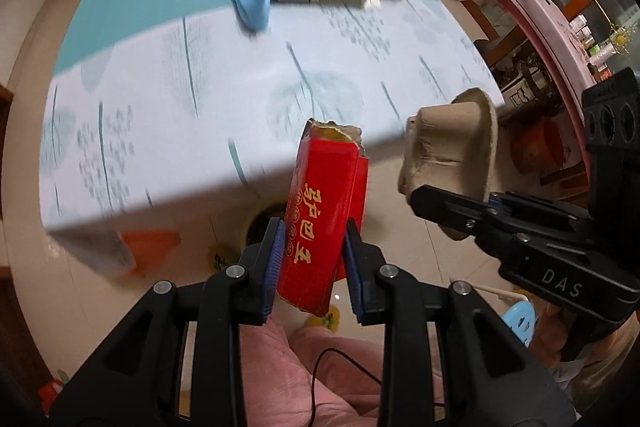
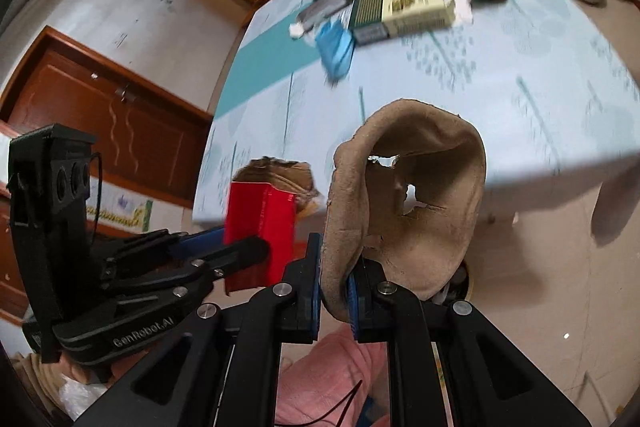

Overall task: Collect trash
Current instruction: 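Carry the red box and beige felt cup over the floor bin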

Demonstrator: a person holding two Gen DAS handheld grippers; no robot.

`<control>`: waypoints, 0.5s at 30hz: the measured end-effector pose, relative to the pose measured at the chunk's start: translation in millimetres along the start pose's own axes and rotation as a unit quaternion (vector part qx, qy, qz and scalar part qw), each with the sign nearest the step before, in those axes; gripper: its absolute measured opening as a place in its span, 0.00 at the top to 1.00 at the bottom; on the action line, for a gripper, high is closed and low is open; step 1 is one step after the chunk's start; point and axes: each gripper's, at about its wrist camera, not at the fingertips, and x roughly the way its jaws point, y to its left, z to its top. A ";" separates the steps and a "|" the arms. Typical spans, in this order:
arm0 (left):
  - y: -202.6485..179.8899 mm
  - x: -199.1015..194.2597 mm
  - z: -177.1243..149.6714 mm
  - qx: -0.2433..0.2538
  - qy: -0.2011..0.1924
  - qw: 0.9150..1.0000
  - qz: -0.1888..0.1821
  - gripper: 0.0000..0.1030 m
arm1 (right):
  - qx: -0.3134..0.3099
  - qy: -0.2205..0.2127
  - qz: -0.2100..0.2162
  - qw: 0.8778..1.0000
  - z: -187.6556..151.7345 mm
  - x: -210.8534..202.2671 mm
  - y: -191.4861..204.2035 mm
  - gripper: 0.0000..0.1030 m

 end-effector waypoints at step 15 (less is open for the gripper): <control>4.6 57.9 -111.0 -0.024 0.042 0.999 0.008 0.75 | 0.050 0.080 0.027 0.995 -116.2 63.5 -33.9 0.90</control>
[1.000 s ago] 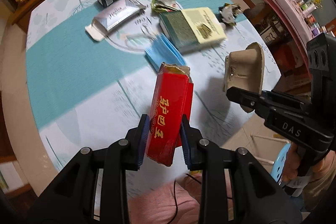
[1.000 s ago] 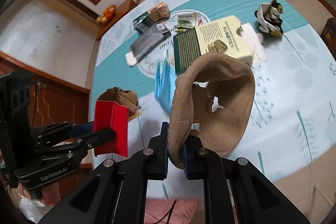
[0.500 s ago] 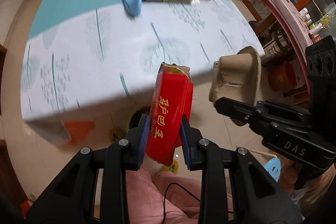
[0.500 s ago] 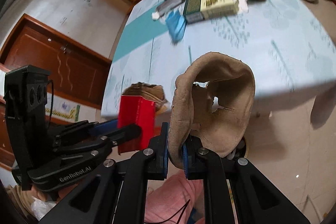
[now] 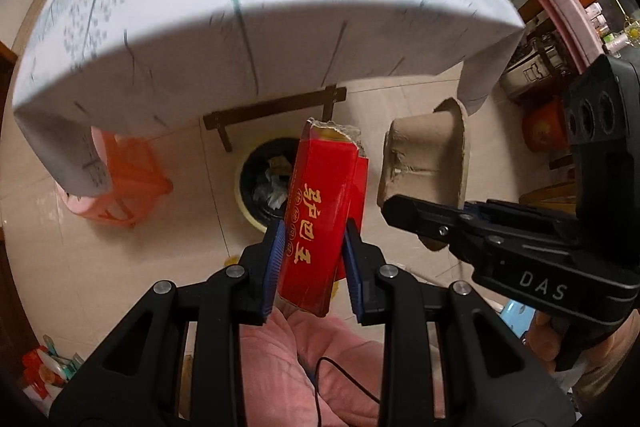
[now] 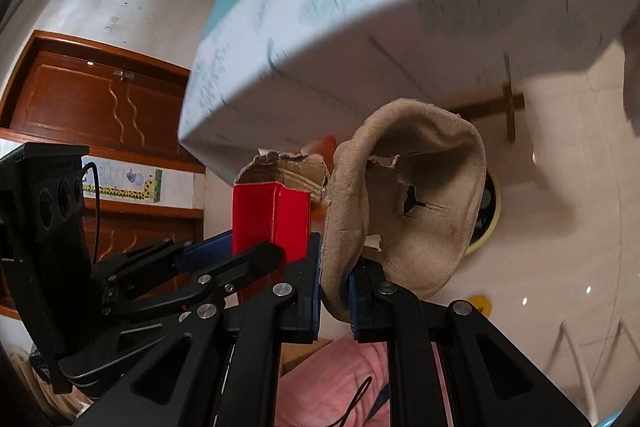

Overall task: Collect trash
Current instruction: 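Carry the red box and beige felt cup over the floor bin, then open the left tool over the bin while the right tool releases the felt cup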

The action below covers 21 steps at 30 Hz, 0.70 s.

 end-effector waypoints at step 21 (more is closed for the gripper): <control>39.0 233.5 0.8 0.014 0.048 0.999 0.009 0.73 | 0.097 0.014 -0.060 0.993 -30.6 181.8 -138.4 0.90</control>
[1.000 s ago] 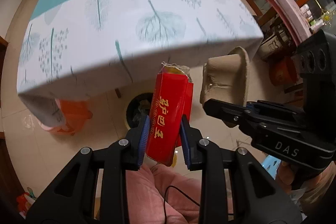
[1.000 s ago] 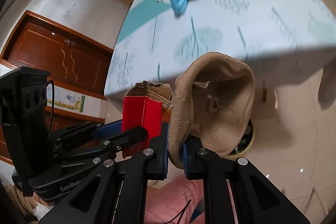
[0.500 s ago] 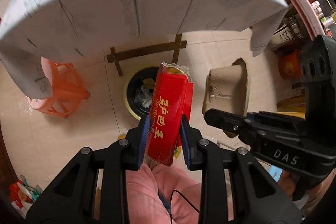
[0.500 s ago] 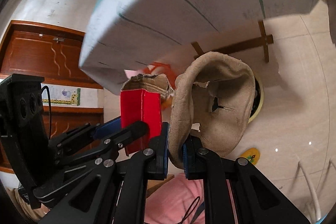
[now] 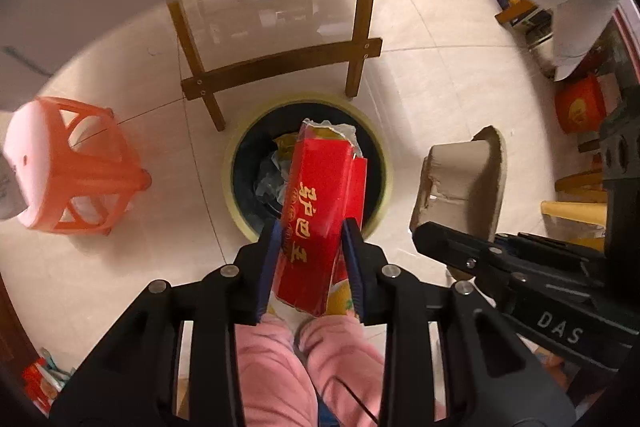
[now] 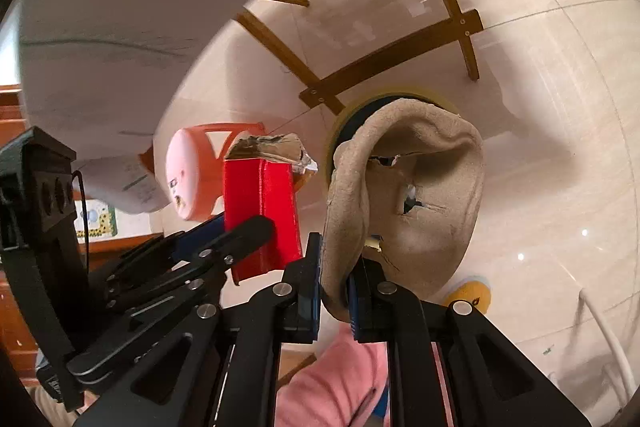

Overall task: Collect trash
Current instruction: 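Open the left tool over the bin while the right tool releases the felt cup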

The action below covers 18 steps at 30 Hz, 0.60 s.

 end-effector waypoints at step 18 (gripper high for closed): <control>39.9 62.3 8.8 -0.019 0.000 1.000 0.022 0.63 | 0.019 0.019 -0.008 1.000 34.3 94.0 -36.9 0.89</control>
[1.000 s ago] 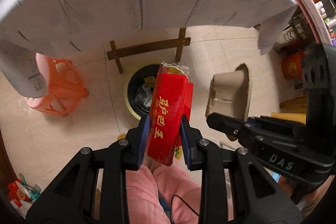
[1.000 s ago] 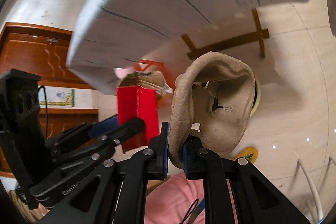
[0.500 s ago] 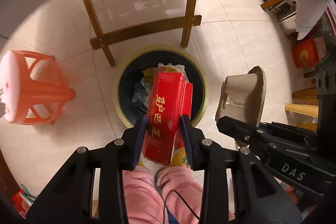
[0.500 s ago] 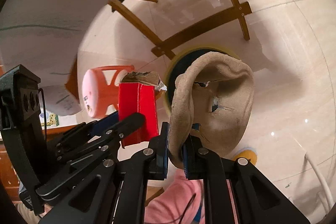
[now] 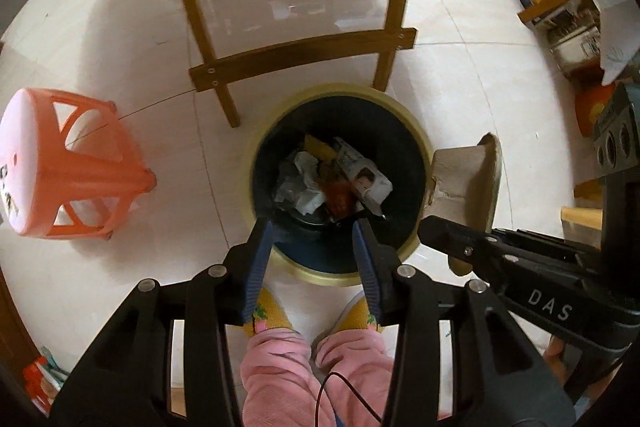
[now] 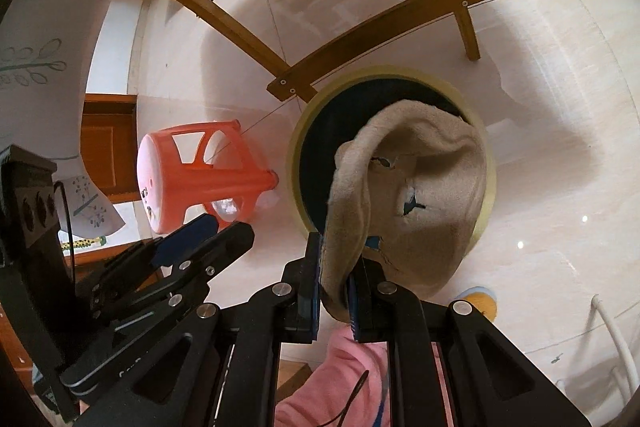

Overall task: Collect trash
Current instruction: 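Open the left tool over the bin while the right tool releases the felt cup, then move both tools back up over the table toward the blue mask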

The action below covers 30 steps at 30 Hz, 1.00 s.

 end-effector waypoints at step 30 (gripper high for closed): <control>13.6 -141.0 2.0 -0.020 -0.054 0.998 0.017 0.63 | -0.017 -0.048 -0.040 0.998 -6.6 -93.4 84.2 0.62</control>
